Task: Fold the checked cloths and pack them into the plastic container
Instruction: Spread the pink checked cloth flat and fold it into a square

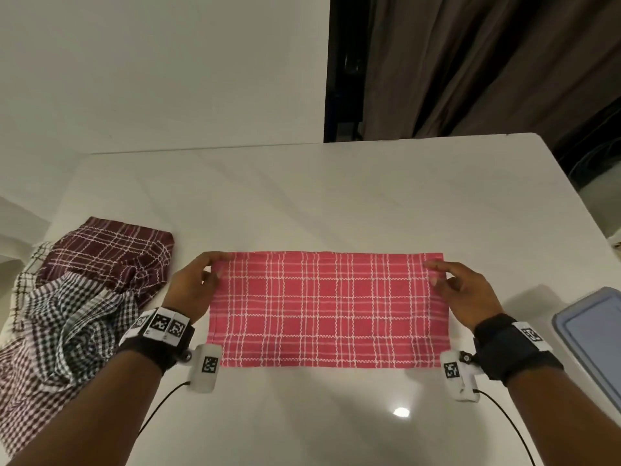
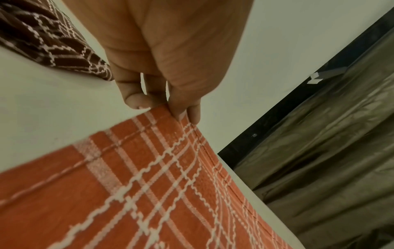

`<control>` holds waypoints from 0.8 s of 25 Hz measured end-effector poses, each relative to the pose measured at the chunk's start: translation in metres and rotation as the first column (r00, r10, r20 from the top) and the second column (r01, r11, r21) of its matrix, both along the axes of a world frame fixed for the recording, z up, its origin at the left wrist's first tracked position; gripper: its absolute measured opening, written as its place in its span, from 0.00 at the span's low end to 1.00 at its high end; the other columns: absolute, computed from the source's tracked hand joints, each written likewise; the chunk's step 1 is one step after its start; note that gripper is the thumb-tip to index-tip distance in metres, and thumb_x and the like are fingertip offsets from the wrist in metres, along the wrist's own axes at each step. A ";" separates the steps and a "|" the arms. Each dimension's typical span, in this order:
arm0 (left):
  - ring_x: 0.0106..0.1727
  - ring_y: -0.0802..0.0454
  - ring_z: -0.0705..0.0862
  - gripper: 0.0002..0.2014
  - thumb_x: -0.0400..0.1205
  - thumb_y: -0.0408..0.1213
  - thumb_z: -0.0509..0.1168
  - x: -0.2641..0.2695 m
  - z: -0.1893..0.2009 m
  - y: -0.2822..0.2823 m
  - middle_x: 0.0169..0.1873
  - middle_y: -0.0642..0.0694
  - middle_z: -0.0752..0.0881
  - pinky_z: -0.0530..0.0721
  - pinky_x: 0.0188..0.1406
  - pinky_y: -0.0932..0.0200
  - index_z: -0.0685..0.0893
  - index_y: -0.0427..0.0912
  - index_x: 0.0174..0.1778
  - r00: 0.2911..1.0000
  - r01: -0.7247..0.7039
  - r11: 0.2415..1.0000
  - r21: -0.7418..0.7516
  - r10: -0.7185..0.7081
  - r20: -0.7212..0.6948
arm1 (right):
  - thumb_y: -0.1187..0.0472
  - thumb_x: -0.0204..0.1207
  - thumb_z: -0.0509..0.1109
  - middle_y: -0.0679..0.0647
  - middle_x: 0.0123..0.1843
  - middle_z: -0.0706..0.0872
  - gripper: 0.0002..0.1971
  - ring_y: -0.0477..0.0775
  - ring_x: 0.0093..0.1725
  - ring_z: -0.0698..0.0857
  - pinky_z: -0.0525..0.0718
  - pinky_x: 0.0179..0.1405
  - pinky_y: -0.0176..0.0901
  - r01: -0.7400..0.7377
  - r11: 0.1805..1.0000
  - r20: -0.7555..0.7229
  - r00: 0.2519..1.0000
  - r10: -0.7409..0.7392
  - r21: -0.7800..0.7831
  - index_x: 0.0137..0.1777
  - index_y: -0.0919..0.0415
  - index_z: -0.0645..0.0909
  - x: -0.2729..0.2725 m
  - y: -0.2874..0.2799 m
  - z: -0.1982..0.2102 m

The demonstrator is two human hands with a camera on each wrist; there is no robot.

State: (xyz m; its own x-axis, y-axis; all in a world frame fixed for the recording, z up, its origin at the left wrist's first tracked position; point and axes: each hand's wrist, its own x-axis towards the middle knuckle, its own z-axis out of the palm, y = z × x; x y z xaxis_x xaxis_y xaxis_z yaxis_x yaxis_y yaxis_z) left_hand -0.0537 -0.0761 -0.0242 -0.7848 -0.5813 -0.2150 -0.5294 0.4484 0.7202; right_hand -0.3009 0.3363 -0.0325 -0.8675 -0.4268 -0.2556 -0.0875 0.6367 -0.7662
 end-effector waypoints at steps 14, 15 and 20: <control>0.84 0.37 0.30 0.70 0.63 0.77 0.66 -0.063 -0.039 0.088 0.82 0.39 0.27 0.38 0.84 0.37 0.29 0.42 0.83 0.580 0.804 0.530 -0.269 -0.600 0.552 | 0.24 0.55 0.74 0.52 0.85 0.26 0.71 0.57 0.83 0.28 0.32 0.79 0.57 -0.695 0.517 0.009 0.601 0.799 0.500 0.83 0.50 0.27 0.060 -0.138 -0.019; 0.82 0.37 0.27 0.73 0.62 0.77 0.67 -0.067 -0.045 0.103 0.80 0.37 0.24 0.35 0.84 0.38 0.25 0.39 0.82 0.536 0.827 0.514 -0.229 -0.599 0.595 | 0.22 0.53 0.73 0.56 0.83 0.23 0.75 0.59 0.81 0.25 0.30 0.79 0.56 -0.719 0.437 0.040 0.541 0.840 0.540 0.83 0.55 0.25 0.074 -0.150 -0.029; 0.81 0.39 0.22 0.78 0.57 0.82 0.65 -0.035 -0.063 0.107 0.79 0.39 0.19 0.39 0.85 0.38 0.20 0.38 0.79 0.633 0.733 0.646 -0.213 -0.533 0.562 | 0.15 0.48 0.67 0.58 0.81 0.19 0.78 0.61 0.80 0.21 0.29 0.80 0.65 -0.694 0.367 0.048 0.501 0.864 0.620 0.81 0.55 0.21 0.086 -0.130 -0.054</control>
